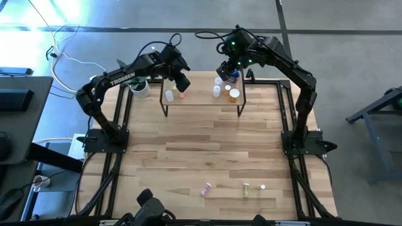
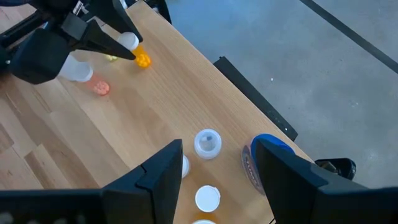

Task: Pick and place medicine bottles onto shelf by color
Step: Put the small orange pill bottle on the shelf

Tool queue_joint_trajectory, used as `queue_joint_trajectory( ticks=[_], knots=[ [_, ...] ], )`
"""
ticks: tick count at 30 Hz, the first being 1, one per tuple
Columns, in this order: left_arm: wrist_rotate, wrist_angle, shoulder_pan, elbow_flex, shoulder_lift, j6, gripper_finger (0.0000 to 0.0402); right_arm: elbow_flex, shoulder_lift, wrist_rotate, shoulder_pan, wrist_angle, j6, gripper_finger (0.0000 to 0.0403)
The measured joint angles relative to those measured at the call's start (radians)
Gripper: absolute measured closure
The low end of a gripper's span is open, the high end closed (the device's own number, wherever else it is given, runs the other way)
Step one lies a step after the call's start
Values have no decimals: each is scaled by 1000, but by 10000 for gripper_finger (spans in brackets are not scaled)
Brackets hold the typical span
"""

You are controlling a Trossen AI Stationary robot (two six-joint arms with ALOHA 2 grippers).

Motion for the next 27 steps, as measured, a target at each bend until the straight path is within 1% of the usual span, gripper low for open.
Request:
queue_joint_trajectory(
  ticks=[20,23,27],
  knots=[
    [6,-26,2,0,4,0,286,0,0,0,0,0,-3,210],
    [6,-26,2,0,5,0,280,0,0,0,0,0,-3,210],
    [6,-26,2,0,5,10,261,0,0,0,0,-1,-3,210]
  ],
)
